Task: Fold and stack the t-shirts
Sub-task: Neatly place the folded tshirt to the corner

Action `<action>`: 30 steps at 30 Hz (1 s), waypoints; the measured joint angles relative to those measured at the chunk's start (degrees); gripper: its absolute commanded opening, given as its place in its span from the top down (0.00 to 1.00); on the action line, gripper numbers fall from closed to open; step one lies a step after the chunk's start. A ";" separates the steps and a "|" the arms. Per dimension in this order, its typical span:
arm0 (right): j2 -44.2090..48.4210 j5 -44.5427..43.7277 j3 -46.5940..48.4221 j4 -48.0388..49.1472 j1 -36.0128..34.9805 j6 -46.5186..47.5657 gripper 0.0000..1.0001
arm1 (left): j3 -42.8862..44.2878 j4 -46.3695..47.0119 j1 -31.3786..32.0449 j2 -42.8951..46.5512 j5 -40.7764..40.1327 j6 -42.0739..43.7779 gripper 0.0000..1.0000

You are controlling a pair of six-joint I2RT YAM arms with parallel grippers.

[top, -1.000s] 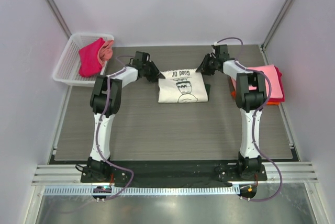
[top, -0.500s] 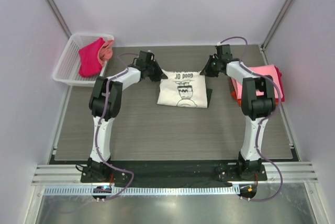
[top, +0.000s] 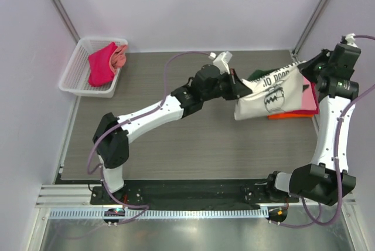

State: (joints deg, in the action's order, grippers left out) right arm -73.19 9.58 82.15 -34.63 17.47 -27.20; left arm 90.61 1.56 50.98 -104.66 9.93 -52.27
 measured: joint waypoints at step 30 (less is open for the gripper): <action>-23.32 -10.58 13.33 -5.20 15.37 -0.35 0.99 | 43.19 19.54 4.07 -44.87 -6.12 -7.26 1.00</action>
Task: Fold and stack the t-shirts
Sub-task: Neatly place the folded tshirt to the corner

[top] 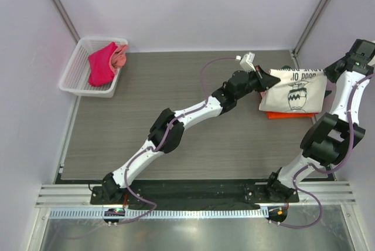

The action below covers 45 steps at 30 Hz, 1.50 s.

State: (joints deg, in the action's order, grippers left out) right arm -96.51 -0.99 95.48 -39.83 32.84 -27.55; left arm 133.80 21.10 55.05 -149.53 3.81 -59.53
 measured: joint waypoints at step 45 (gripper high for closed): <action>4.07 32.89 -29.51 37.38 -12.11 -13.62 0.99 | -51.21 -7.74 -16.57 45.27 -8.31 8.24 0.00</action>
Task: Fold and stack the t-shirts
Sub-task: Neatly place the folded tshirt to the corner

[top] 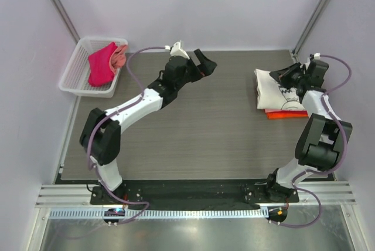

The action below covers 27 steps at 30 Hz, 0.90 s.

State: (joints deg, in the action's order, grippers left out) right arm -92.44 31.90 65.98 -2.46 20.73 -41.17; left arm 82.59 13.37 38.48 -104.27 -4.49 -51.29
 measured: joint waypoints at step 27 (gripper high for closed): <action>-8.22 2.62 -21.46 42.27 -3.52 -13.11 0.99 | -31.54 -22.05 -5.90 35.10 -7.87 11.47 0.00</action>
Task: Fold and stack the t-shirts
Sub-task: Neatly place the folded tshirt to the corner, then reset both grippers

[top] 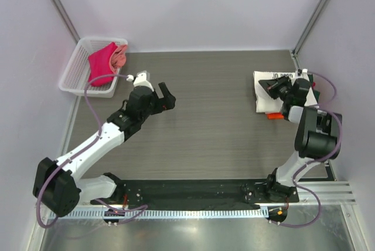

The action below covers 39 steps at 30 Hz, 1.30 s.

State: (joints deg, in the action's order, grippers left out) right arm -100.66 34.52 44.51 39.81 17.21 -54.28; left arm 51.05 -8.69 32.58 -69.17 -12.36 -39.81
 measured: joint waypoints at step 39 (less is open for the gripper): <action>59.47 -45.35 -27.85 -33.48 -40.26 33.33 0.20 | -32.81 3.78 0.00 38.73 -15.54 10.36 0.00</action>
State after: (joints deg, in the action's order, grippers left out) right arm -41.19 -10.83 16.67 6.33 -23.05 -20.95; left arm 18.24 -4.91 32.58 -30.44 -27.90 -29.45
